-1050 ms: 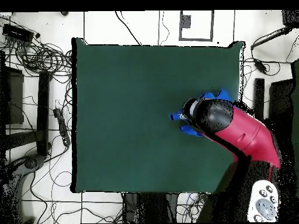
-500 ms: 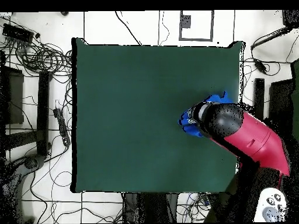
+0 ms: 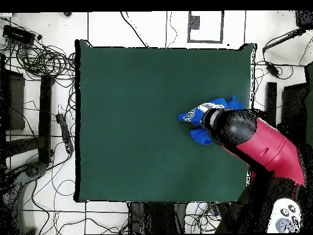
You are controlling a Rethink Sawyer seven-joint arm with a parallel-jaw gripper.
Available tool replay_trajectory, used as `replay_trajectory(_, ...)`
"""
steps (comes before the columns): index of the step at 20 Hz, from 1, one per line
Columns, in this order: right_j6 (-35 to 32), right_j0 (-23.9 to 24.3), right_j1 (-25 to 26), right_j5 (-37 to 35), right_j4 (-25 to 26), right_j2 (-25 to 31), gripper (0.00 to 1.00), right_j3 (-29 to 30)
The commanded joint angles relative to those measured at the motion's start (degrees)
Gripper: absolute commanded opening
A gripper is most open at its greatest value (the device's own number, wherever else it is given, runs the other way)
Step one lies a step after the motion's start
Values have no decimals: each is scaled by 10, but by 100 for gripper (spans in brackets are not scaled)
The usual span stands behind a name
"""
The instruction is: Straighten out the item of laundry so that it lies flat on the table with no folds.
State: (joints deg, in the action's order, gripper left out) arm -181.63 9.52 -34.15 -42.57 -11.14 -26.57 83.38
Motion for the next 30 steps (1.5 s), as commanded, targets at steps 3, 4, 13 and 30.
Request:
replay_trajectory(3, -112, -21, 20, -33, -38, 16, 100, 25)
replay_trajectory(4, -116, -22, 21, -33, -40, 15, 100, 24)
replay_trajectory(13, 161, 96, -44, -97, 36, 54, 100, 34)
replay_trajectory(30, 313, 247, -124, -125, 126, 153, 100, 19)
